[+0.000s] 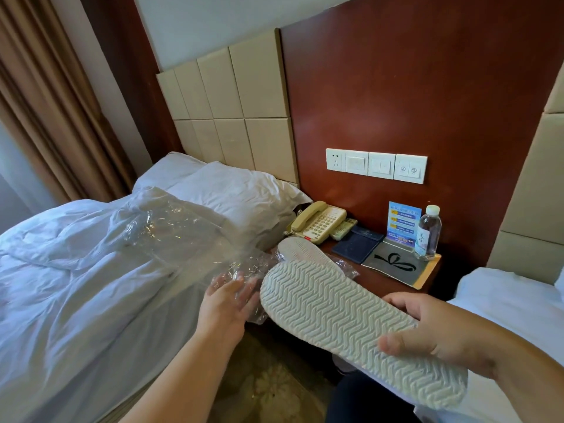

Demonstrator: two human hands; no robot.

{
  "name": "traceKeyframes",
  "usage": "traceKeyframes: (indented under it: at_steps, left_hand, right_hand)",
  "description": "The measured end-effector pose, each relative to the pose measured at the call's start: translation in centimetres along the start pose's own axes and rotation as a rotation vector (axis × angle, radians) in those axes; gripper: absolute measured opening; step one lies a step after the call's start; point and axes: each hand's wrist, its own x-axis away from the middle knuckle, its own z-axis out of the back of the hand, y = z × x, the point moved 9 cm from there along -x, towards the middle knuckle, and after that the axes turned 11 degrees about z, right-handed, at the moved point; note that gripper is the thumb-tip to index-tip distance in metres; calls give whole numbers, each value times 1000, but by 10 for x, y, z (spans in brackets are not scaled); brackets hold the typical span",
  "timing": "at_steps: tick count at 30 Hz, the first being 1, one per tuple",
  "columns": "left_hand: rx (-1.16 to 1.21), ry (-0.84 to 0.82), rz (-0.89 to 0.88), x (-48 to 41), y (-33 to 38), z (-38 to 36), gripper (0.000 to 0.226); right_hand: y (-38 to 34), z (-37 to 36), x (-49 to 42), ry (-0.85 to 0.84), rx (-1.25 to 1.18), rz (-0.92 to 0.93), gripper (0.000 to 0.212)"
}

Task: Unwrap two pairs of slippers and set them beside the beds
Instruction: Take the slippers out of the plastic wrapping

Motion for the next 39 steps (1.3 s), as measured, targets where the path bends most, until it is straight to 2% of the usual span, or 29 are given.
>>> traceKeyframes:
  at_steps: [3, 5, 10, 14, 17, 24, 27, 29, 33, 37, 39]
  left_hand:
    - [-47, -9, -7, -10, -9, -2, 57]
    - [-91, -11, 8, -17, -20, -7, 55]
    - [-346, -120, 113, -33, -77, -42, 41]
    - [-598, -269, 309, -39, -153, -74, 41]
    - [-697, -322, 416, -46, -202, -86, 43]
    - [-853, -289, 516, -71, -266, -100, 43]
    - [-1000, -270, 503, -84, -277, -105, 48]
    - [-1073, -220, 439, -96, -273, -108, 61]
    - [-920, -142, 325, -115, -248, -114, 111]
    - [-698, -172, 166, -125, -204, -108, 112]
    - [-679, -178, 113, -122, -182, -94, 118]
  right_hand:
    - [13, 23, 7, 102, -103, -5, 62]
    - [22, 39, 11, 225, -204, 11, 64]
    - [50, 81, 26, 611, -393, 56, 52]
    - [74, 108, 40, 795, -430, 40, 38]
    - [86, 119, 50, 840, -417, 19, 35]
    - [112, 135, 61, 890, -394, -35, 28]
    - [122, 137, 59, 891, -373, -60, 30]
    - [126, 137, 53, 890, -358, -65, 26]
    - [127, 133, 29, 858, -318, -57, 26]
    - [137, 128, -7, 848, -327, -84, 34]
    - [145, 125, -29, 866, -318, -90, 37]
